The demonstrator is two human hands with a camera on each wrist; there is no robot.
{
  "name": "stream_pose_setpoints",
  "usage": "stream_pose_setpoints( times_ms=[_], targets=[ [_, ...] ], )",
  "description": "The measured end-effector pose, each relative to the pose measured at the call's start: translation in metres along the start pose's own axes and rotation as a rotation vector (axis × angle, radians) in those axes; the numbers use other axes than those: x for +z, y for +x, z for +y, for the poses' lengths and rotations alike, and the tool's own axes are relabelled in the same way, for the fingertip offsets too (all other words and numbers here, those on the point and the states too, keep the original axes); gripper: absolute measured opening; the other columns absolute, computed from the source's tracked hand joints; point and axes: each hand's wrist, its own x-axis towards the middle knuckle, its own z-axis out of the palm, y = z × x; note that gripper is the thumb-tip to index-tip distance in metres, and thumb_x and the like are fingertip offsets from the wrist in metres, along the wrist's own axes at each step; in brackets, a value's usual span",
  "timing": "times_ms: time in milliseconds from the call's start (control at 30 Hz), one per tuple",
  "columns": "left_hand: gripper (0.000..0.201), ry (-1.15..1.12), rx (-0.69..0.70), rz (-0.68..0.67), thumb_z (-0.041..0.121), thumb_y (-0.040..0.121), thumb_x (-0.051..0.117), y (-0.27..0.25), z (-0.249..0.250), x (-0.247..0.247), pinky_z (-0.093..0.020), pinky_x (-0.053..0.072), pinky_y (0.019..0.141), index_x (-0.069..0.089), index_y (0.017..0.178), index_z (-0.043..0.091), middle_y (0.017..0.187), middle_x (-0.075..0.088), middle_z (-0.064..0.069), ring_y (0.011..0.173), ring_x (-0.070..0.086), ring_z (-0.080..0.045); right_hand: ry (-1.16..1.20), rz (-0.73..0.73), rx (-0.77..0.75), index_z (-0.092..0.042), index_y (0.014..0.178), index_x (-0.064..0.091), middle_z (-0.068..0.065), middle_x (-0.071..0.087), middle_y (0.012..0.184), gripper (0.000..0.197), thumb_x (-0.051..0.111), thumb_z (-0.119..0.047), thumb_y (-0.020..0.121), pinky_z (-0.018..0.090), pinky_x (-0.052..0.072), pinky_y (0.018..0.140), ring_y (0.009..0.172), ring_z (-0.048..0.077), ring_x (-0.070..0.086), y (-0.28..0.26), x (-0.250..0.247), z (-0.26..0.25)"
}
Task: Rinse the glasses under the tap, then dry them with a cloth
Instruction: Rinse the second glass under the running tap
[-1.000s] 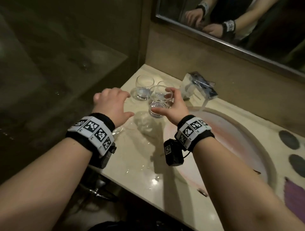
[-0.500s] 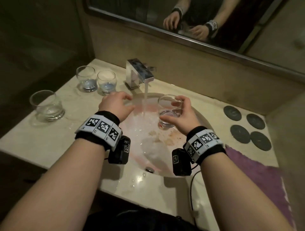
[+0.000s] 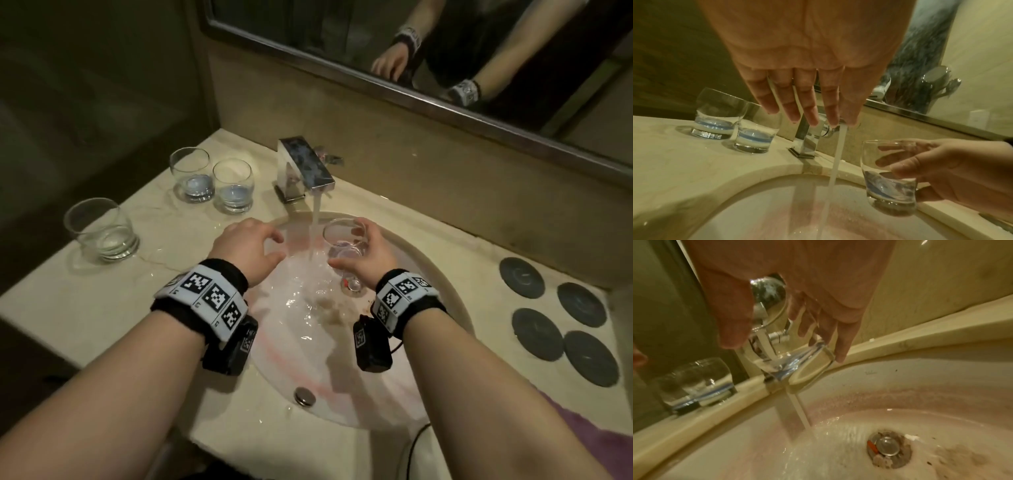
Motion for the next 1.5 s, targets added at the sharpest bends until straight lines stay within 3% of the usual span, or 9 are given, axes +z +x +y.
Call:
stream_pose_setpoints(
  times_ms=[67,167,300,567,833,1100,1233,1400,1500],
  targets=[
    [0.030,0.027,0.002,-0.011,0.036,0.088,0.059,0.016,-0.008,-0.003,-0.040,0.034,0.104,0.060,0.116,0.026,0.130,0.053,-0.003,0.123,0.043,-0.025,-0.002,-0.012,0.020,-0.023,0.140,0.031,-0.002,0.043,0.135,0.090,0.083,-0.017,0.068,0.024,0.045,0.089,0.120,0.017,0.046,0.022,0.010,0.001],
    [0.030,0.038,-0.003,0.001,0.036,0.089,0.058,0.039,-0.017,-0.006,-0.039,0.035,0.103,0.059,0.117,0.026,0.131,0.052,-0.002,0.123,0.043,-0.024,0.001,-0.048,0.043,-0.026,0.139,0.031,-0.001,0.041,0.138,0.094,0.085,-0.016,0.064,0.044,0.048,0.097,0.124,0.018,0.043,0.050,0.024,0.001],
    [0.029,0.034,0.024,-0.044,0.034,0.089,0.059,0.065,-0.024,-0.001,-0.040,0.036,0.103,0.060,0.117,0.025,0.129,0.053,-0.003,0.122,0.045,-0.023,-0.011,-0.091,0.052,-0.026,0.139,0.030,0.000,0.042,0.138,0.094,0.085,-0.014,0.063,0.049,0.047,0.099,0.125,0.018,0.042,0.075,0.034,0.003],
    [0.029,-0.014,0.009,-0.098,0.029,0.089,0.059,0.082,-0.031,0.015,-0.035,0.035,0.100,0.060,0.117,0.020,0.127,0.052,-0.007,0.119,0.047,-0.024,-0.026,-0.142,0.000,-0.018,0.142,0.026,0.002,0.042,0.140,0.091,0.081,-0.009,0.070,0.023,0.034,0.099,0.123,0.012,0.041,0.095,0.037,0.003],
    [0.026,-0.021,0.000,-0.158,0.028,0.089,0.058,0.084,-0.025,0.028,-0.035,0.035,0.103,0.060,0.114,0.021,0.128,0.051,-0.006,0.120,0.045,-0.024,-0.056,-0.174,-0.038,-0.025,0.136,0.033,-0.002,0.046,0.137,0.091,0.086,-0.018,0.063,0.042,0.040,0.106,0.123,0.018,0.048,0.101,0.037,0.007],
    [0.031,0.014,0.030,-0.152,0.029,0.089,0.058,0.090,-0.013,0.030,-0.036,0.037,0.101,0.058,0.119,0.021,0.128,0.050,-0.007,0.119,0.046,-0.025,-0.144,-0.181,-0.104,-0.022,0.138,0.034,0.006,0.046,0.136,0.097,0.088,-0.021,0.057,0.044,0.038,0.107,0.124,0.021,0.047,0.099,0.033,-0.001],
    [0.032,0.033,0.046,-0.145,0.030,0.090,0.057,0.090,-0.009,0.028,-0.035,0.037,0.101,0.057,0.120,0.021,0.130,0.049,-0.006,0.120,0.046,-0.025,-0.190,-0.167,-0.088,-0.023,0.140,0.033,0.003,0.044,0.138,0.094,0.086,-0.017,0.063,0.031,0.038,0.103,0.119,0.015,0.047,0.100,0.025,-0.002],
    [0.031,0.037,0.046,-0.147,0.030,0.090,0.057,0.085,-0.009,0.025,-0.036,0.038,0.100,0.058,0.119,0.020,0.127,0.051,-0.006,0.118,0.048,-0.024,-0.275,-0.137,-0.071,-0.022,0.141,0.033,0.004,0.044,0.138,0.095,0.086,-0.024,0.062,0.034,0.040,0.103,0.121,0.020,0.047,0.095,0.019,-0.008],
    [0.030,0.035,0.044,-0.153,0.030,0.090,0.057,0.082,-0.008,0.022,-0.034,0.039,0.098,0.058,0.118,0.021,0.125,0.051,-0.007,0.115,0.049,-0.024,-0.320,-0.158,-0.064,-0.026,0.138,0.036,0.003,0.039,0.135,0.089,0.085,-0.024,0.064,0.025,0.040,0.093,0.116,0.017,0.045,0.087,0.010,-0.013]
  ],
)
